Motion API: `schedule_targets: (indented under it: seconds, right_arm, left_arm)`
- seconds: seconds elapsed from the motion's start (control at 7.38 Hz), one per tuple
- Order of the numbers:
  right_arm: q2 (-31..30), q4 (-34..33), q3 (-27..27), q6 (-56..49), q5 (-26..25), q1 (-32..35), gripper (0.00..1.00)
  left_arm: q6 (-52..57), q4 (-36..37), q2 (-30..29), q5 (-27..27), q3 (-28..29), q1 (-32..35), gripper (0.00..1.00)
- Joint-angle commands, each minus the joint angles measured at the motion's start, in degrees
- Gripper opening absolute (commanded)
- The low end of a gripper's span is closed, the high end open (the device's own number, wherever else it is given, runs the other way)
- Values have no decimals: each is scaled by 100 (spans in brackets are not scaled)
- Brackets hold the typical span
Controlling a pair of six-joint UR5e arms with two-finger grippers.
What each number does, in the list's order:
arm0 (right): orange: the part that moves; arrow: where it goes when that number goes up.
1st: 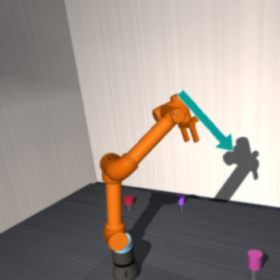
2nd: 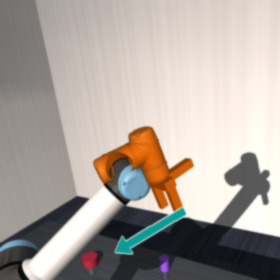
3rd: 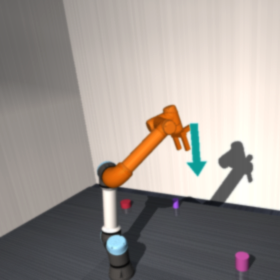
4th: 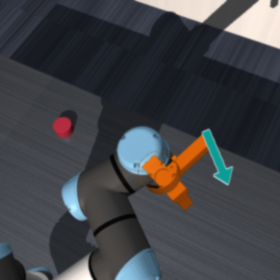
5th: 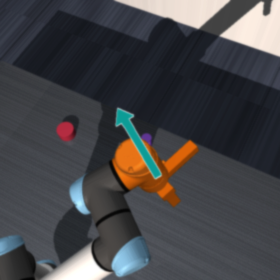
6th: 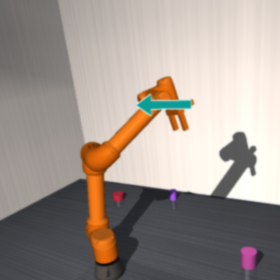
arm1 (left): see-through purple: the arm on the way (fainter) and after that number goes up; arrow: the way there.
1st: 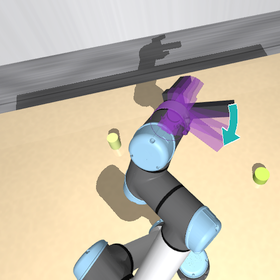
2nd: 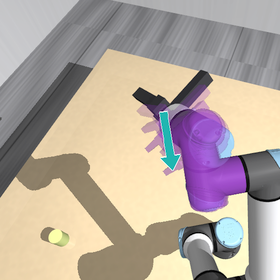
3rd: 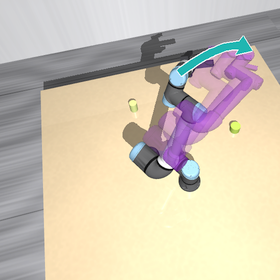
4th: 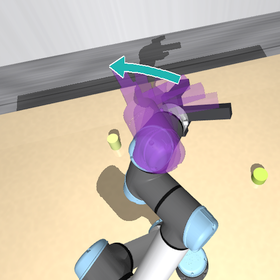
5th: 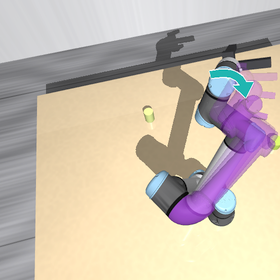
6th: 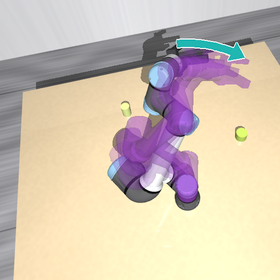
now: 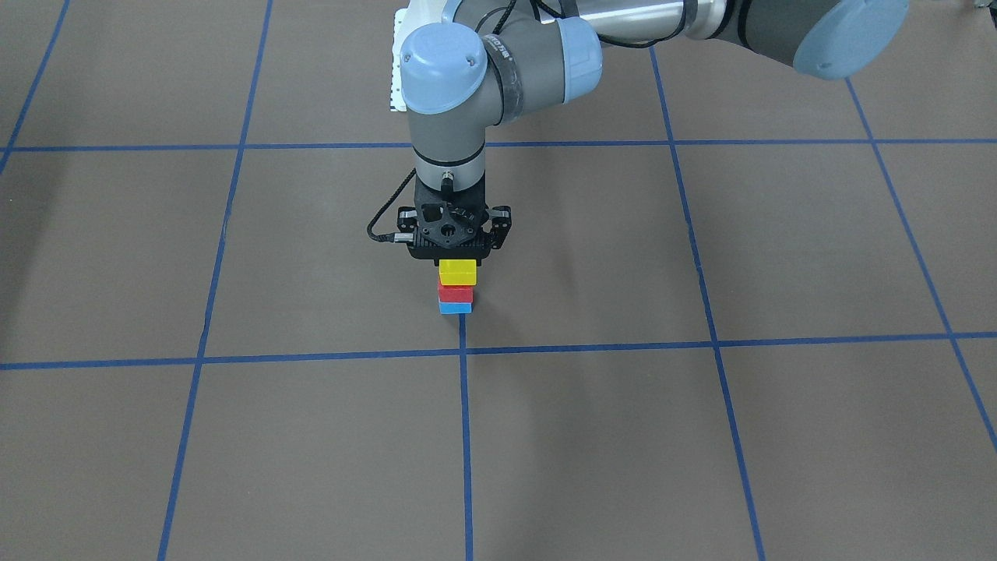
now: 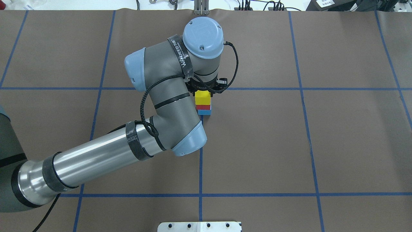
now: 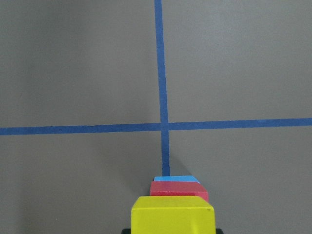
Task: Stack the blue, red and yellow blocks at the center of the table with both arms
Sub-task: 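Lower the yellow cube onto the red cube and open the left gripper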
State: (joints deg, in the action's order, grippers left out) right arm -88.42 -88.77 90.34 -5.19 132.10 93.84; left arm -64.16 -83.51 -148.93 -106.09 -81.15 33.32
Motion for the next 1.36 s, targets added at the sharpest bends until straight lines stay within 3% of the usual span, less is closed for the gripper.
schedule_targets:
  seconds: [0.0,0.14,0.41,0.54,0.68,0.95,1.22]
  right_arm:
    - [0,-8,1,0,0,3,100]
    - [0,0,1,0,0,3,100]
    - [0,0,-8,0,0,2,100]
    - [0,0,1,0,-9,3,100]
    - [0,0,1,0,0,3,100]
    - [0,0,-8,-26,0,3,100]
    - [-17,0,-43,-52,-35,3,100]
  left_arm:
    - [0,-7,4,0,3,-10,30]
    - [9,-7,4,0,11,-10,39]
    - [9,-7,4,0,12,-10,69]
    - [9,-7,4,0,12,-10,89]
    - [-9,-7,-4,0,3,-10,99]
    - [0,45,-13,-17,-215,-1,100]
    - [812,682,275,-436,-959,531,100]
